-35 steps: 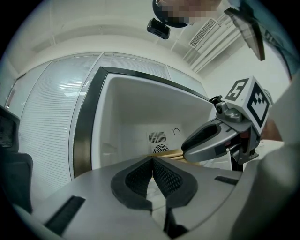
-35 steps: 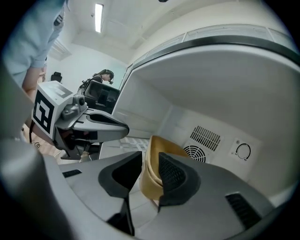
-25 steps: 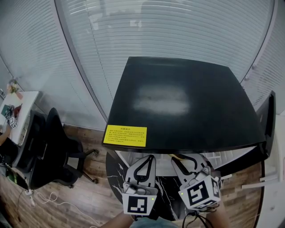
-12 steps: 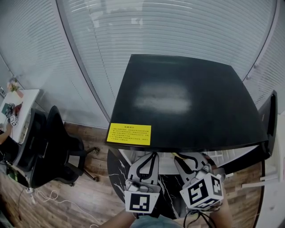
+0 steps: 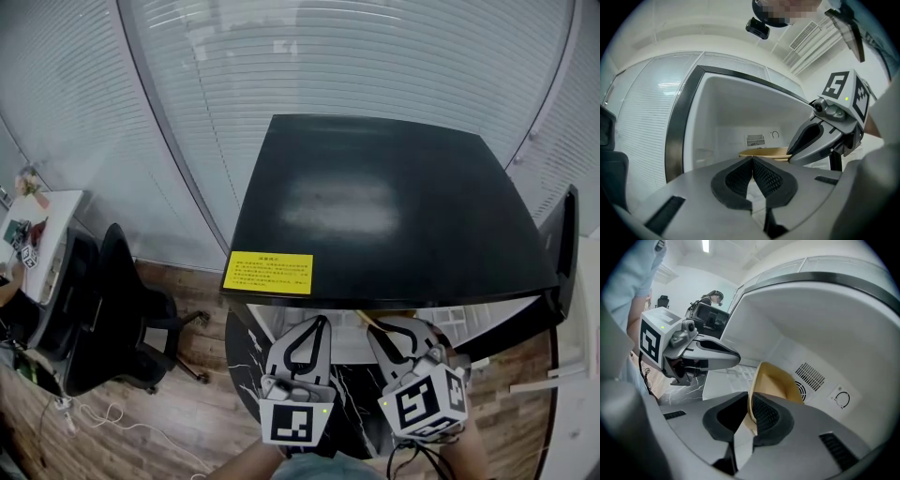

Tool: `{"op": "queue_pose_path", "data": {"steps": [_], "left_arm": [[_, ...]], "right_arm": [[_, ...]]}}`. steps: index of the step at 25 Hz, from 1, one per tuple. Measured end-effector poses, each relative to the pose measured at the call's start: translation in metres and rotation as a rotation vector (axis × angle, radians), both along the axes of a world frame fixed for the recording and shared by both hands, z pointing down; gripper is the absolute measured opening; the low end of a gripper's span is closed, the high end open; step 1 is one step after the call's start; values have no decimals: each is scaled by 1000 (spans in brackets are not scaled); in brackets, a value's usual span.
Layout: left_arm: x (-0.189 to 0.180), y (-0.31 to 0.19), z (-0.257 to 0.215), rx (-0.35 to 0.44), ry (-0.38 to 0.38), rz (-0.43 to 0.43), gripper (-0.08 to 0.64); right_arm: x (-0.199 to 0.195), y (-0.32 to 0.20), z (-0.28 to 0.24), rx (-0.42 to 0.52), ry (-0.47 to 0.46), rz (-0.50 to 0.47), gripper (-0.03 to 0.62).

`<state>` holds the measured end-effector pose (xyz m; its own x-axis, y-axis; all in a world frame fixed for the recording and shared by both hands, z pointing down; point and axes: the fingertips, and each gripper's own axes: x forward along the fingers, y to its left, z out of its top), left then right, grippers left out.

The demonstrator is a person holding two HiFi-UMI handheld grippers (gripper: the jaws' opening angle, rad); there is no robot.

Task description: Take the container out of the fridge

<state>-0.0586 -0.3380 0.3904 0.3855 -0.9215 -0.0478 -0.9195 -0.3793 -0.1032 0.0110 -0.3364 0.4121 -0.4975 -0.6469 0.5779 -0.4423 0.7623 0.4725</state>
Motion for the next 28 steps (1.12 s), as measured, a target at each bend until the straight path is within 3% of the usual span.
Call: {"op": "queue_pose_path", "data": {"steps": [2, 11, 16, 20, 28], "left_arm": [[-1, 2, -2, -4, 21, -12, 17], [-8, 11, -12, 29, -30, -46, 17], [-8, 20, -16, 24, 7, -81, 17], [-1, 33, -22, 45, -27, -76, 17], [9, 60, -31, 42, 10, -103, 17]], "right_arm": [[1, 2, -4, 11, -16, 5, 46], [6, 18, -10, 22, -39, -2, 45], [14, 30, -13, 30, -54, -3, 46], [20, 44, -16, 33, -67, -6, 46], [33, 74, -24, 46, -84, -16, 46]]}}
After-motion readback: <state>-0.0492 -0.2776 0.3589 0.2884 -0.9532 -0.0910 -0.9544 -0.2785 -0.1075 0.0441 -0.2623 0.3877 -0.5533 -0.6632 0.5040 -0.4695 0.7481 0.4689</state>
